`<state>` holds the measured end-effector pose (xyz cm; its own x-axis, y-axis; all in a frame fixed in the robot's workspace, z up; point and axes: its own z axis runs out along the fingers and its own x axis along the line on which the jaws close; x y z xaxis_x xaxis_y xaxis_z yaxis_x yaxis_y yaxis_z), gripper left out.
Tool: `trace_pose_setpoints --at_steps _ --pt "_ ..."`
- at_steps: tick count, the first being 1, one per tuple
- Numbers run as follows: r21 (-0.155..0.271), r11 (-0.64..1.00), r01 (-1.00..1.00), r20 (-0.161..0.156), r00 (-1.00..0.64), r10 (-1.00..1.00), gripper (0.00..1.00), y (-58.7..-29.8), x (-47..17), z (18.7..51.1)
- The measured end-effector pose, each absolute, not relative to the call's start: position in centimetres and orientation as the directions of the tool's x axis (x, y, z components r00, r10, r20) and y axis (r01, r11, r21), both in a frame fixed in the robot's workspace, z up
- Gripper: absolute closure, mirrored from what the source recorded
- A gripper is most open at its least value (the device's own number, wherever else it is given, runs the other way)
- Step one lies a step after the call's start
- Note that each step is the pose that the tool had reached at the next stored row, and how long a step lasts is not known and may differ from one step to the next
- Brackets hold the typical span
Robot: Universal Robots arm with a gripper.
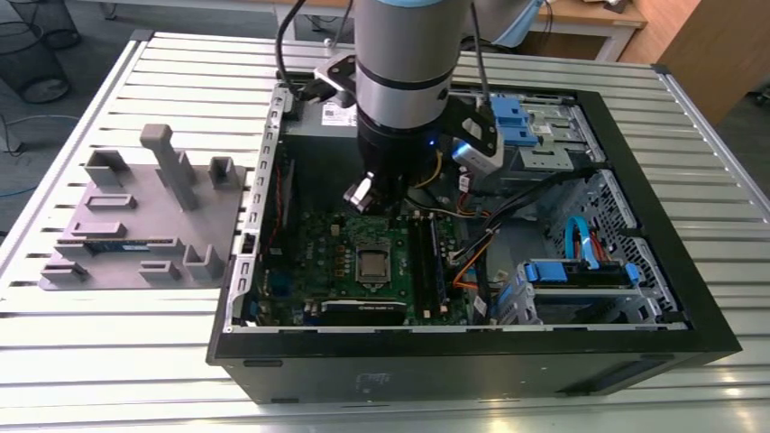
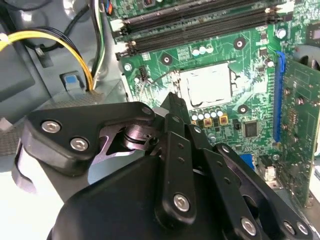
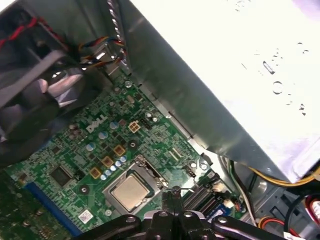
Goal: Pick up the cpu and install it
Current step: 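Install the first cpu locking lever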
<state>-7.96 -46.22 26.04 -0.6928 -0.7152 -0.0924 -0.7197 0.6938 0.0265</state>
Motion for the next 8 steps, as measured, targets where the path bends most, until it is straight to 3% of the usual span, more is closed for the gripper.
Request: trace_pose_setpoints --at_steps 8 --pt "0.027 0.694 -0.720 -0.093 -0.693 -0.715 0.89 -45.4 -6.7 26.0"
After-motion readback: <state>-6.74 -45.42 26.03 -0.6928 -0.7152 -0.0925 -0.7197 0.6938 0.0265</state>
